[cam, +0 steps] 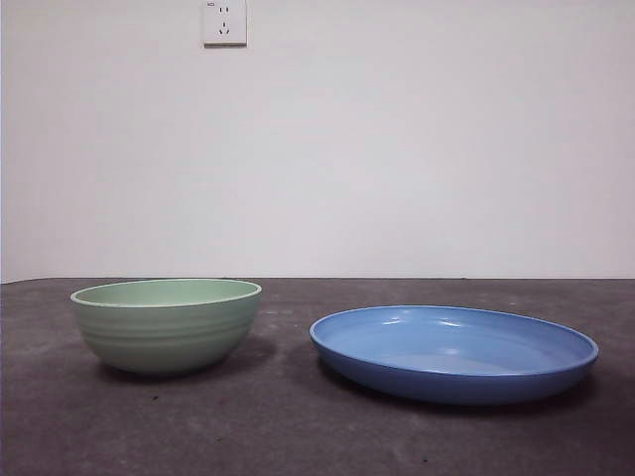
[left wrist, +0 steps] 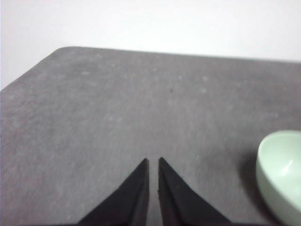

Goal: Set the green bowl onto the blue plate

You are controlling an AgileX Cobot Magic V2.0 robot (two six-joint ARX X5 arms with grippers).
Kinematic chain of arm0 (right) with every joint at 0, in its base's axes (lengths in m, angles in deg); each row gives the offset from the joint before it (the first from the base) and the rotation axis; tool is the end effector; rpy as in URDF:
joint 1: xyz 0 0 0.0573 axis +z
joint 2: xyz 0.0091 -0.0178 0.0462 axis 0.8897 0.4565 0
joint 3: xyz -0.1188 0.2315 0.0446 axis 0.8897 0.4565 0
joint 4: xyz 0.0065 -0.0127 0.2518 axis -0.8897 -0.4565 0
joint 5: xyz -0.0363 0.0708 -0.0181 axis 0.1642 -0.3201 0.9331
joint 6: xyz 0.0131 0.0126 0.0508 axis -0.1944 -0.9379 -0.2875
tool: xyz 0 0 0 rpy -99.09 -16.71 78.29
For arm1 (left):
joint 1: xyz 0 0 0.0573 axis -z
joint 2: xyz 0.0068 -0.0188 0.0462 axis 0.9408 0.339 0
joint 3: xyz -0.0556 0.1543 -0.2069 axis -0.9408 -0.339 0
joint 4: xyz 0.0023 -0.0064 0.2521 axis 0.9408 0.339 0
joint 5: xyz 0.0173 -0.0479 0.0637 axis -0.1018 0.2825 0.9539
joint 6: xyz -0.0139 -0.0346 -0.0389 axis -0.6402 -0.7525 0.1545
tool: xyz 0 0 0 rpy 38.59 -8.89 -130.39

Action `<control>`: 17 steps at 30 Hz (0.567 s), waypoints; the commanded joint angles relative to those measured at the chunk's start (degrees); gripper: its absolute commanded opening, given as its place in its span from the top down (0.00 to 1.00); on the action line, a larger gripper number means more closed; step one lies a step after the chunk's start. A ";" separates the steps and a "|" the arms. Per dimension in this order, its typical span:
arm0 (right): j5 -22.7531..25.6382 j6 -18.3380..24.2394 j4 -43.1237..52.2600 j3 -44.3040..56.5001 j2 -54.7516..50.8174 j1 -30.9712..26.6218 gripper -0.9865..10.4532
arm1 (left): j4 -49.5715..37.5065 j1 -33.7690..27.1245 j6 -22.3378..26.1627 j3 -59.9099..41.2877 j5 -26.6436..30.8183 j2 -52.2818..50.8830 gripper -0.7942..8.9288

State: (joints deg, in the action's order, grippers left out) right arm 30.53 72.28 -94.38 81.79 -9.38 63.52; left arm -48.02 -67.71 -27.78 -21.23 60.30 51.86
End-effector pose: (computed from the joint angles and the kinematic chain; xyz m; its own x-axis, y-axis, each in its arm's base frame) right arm 0.0959 0.0043 0.1544 0.9830 0.1234 -0.1361 -0.1327 0.9893 -0.0611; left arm 0.0949 -0.0034 0.1588 0.9910 -0.0205 -0.1322 0.0112 0.9974 -0.0713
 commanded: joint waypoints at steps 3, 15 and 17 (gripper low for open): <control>-3.23 -7.52 3.89 0.07 -0.11 -0.07 0.87 | -1.49 -0.09 -3.10 -0.50 -0.24 -0.07 0.88; -7.26 -19.17 3.76 -5.75 4.44 2.69 0.87 | -1.46 3.04 -14.86 8.35 -3.28 3.13 0.88; -8.31 -19.63 3.43 -8.44 6.58 3.80 0.87 | -1.40 3.78 -14.84 11.34 -3.61 5.22 0.88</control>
State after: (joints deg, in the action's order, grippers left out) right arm 22.73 54.36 -91.32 74.86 -3.56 66.91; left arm -48.85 -64.21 -41.57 -11.68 57.13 56.27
